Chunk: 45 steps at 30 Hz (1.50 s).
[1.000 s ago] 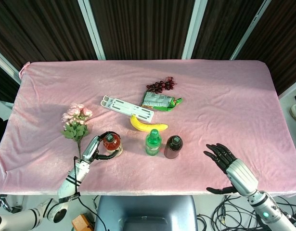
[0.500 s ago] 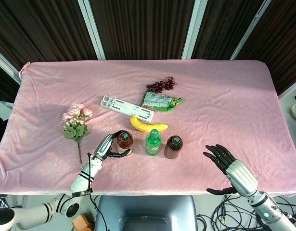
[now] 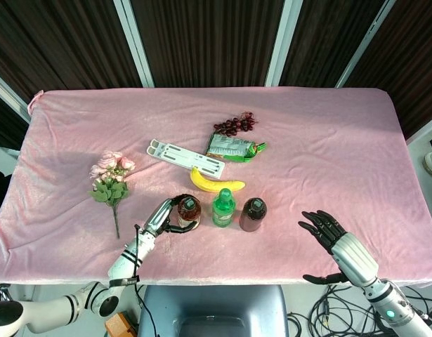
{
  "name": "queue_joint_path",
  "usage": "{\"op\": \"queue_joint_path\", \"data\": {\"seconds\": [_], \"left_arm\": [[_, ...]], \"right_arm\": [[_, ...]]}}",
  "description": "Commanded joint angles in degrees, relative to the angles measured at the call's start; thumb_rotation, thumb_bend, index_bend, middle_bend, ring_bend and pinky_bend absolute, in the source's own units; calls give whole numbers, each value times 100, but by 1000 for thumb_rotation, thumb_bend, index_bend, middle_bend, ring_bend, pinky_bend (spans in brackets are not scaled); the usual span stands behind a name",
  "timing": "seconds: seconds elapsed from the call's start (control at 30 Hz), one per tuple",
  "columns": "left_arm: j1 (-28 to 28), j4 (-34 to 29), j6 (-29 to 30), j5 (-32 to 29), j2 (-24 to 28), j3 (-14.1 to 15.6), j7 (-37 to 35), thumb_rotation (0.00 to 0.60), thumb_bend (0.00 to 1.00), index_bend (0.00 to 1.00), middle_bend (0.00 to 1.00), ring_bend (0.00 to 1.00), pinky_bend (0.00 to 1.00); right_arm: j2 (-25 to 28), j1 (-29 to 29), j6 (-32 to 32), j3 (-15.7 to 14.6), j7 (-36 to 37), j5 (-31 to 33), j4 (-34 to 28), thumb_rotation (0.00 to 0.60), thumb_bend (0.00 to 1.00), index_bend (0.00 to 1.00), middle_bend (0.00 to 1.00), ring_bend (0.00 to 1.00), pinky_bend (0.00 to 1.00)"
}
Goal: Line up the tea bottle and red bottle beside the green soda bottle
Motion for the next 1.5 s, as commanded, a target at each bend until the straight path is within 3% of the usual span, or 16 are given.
{"op": "queue_joint_path", "data": {"seconds": [0.03, 0.4, 0.63, 0.83, 0.97, 1.03, 1.1, 1.13, 1.2, 1.27, 1.33, 1.5], "left_arm": [[-36, -58, -114, -43, 78, 11, -34, 600, 407, 283, 202, 75, 99], [11, -138, 10, 7, 142, 30, 67, 600, 369, 16, 6, 0, 2], [238, -368, 532, 301, 371, 169, 166, 600, 333, 0, 0, 0, 0], [851, -923, 1534, 864, 1442, 576, 254, 600, 315, 0, 0, 0, 0], [1485, -1201, 2403, 1387, 2595, 1093, 405, 600, 315, 0, 0, 0, 0], [1849, -1295, 2654, 1476, 3226, 1418, 990, 600, 316, 0, 0, 0, 0], [2442, -1596, 2946, 1089, 3840, 1665, 2194, 600, 323, 0, 0, 0, 0], [2840, -1783, 3308, 669, 3938, 1626, 2976, 600, 329, 0, 0, 0, 0], [3338, -1875, 4014, 130, 3714, 1383, 3696, 600, 332, 0, 0, 0, 0], [3616, -1885, 4302, -219, 3542, 1252, 4077, 600, 346, 0, 0, 0, 0], [3672, -1923, 4404, 7, 3573, 1256, 3902, 600, 360, 0, 0, 0, 0], [3696, -1840, 4235, 282, 3655, 1338, 3820, 600, 362, 0, 0, 0, 0]], "right_arm": [[4, -3, -1, 4, -2, 9, -3, 600, 222, 0, 0, 0, 112], [-6, -3, -27, 0, -44, -17, -8, 600, 222, 0, 0, 0, 112], [-7, -23, 6, 1, -89, -38, -14, 600, 222, 0, 0, 0, 112], [-2, -52, 29, 14, -179, -30, -28, 600, 222, 0, 0, 0, 112], [10, -61, -38, 31, -314, 23, -88, 600, 221, 0, 0, 0, 112], [43, -113, -94, 70, -572, 149, -134, 600, 222, 0, 0, 0, 106], [140, -195, -278, 151, -1041, 472, -292, 600, 222, 0, 0, 0, 88], [237, -254, -460, 206, -1415, 770, -445, 600, 221, 0, 0, 0, 71], [418, -334, -840, 308, -2125, 1391, -793, 600, 221, 0, 0, 0, 39], [557, -375, -1207, 479, -2931, 2159, -1258, 600, 221, 0, 0, 0, 18], [575, -377, -1341, 637, -3523, 2654, -1574, 600, 221, 0, 0, 0, 10], [512, -402, -1317, 722, -3971, 2794, -1770, 600, 222, 0, 0, 0, 6]]}}
